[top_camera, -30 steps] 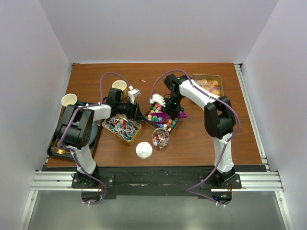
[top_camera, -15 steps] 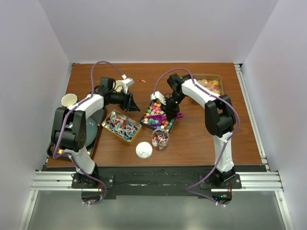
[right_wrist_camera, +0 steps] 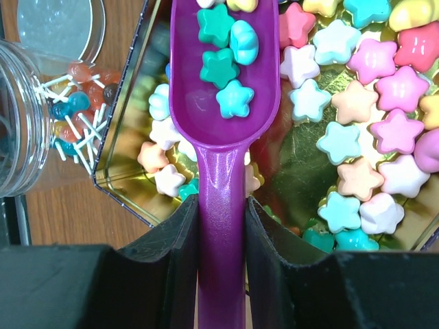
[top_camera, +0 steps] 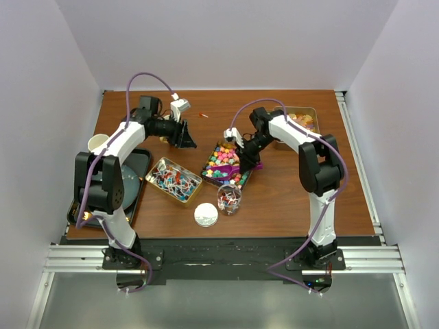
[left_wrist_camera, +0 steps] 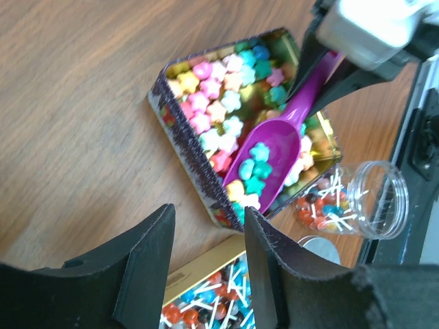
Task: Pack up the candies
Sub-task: Scoop the fake candies from the storage box, then place the fake candies in the packing bottle.
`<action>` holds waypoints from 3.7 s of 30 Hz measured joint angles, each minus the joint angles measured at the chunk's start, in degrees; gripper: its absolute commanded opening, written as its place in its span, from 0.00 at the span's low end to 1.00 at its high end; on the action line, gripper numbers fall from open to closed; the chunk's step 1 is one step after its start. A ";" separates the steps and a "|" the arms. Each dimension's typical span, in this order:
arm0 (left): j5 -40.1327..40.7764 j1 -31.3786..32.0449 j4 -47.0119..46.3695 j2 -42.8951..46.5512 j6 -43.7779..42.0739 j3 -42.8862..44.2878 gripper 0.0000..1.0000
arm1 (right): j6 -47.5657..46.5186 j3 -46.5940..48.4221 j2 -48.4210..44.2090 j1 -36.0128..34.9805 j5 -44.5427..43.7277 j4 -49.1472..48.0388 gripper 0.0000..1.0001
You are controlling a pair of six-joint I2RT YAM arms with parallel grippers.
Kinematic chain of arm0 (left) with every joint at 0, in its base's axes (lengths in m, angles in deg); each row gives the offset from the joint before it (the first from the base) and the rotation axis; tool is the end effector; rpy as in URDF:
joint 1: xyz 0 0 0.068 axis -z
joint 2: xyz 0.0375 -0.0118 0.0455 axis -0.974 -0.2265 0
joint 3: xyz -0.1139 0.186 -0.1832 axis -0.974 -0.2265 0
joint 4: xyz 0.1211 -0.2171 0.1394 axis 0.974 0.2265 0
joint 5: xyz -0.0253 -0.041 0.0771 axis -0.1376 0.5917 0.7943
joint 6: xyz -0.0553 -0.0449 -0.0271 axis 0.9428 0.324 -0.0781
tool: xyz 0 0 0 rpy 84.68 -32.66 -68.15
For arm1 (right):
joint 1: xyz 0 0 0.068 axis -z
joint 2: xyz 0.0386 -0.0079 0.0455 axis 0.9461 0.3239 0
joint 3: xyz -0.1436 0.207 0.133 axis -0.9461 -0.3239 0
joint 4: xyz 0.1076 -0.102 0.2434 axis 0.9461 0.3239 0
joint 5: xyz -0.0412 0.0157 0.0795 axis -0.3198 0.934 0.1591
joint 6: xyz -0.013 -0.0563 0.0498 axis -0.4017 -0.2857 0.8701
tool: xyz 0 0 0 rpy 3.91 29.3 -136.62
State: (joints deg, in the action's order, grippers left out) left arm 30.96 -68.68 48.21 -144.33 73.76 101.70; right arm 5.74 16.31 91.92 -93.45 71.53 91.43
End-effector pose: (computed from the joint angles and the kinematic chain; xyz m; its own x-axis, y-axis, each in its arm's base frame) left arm 0.4078 -0.1102 0.2321 -0.6649 0.2247 -0.7123 0.7026 0.5118 -0.4944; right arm 0.3877 0.2074 0.1638 -0.2105 -0.7571 -0.6184 -0.9534 0.0190 0.3012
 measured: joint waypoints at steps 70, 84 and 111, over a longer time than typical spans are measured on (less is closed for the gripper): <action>20.65 -0.33 8.98 -1.18 -11.13 3.43 0.62 | 6.78 -19.89 -28.70 3.34 4.42 -19.80 0.00; 19.54 -0.33 7.08 7.89 -6.10 -0.92 0.60 | -8.72 -17.59 -34.40 3.61 -6.19 7.32 0.00; 20.81 -1.38 2.27 22.99 -1.51 -11.17 0.60 | -17.05 -10.25 -34.84 -10.19 -34.97 17.00 0.00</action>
State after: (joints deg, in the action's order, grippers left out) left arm 51.76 -70.06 50.48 -121.34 72.25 90.53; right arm -11.31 6.06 57.08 -103.63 36.56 108.43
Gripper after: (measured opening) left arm 0.600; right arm 0.304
